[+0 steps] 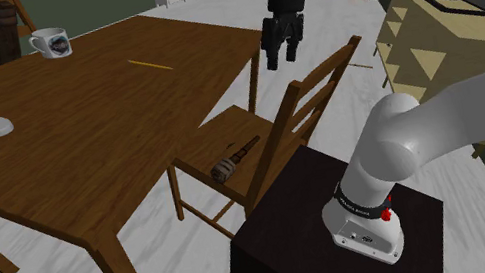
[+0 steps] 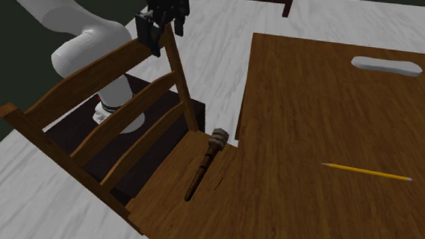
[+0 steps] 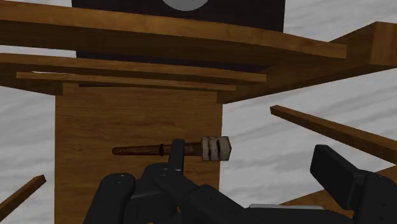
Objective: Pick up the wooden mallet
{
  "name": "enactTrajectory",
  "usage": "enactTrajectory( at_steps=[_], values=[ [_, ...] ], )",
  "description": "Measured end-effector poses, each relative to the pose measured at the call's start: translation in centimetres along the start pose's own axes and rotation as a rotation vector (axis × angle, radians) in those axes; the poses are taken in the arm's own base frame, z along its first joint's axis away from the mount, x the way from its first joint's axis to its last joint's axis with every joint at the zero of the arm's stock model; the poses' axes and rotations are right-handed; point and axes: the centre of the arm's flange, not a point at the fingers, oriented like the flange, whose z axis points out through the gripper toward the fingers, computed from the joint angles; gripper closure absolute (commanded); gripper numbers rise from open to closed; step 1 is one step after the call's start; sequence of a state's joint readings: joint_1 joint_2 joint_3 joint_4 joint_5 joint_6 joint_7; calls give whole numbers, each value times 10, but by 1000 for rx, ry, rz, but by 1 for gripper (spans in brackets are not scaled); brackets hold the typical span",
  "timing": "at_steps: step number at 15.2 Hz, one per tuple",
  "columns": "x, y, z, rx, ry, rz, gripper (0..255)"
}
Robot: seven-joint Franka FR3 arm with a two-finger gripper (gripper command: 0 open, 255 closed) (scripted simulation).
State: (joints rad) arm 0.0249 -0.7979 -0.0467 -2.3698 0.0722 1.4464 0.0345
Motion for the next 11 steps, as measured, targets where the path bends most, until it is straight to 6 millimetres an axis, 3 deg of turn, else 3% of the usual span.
enactTrajectory(
  at_steps=[2, 4, 11],
  values=[
    [3, -1, 5, 0, 1, 22, 0],
    [12, -3, 23, 2, 8, 99, 0],
    [52, -2, 101, 9, 38, 434, 0]
  ],
)
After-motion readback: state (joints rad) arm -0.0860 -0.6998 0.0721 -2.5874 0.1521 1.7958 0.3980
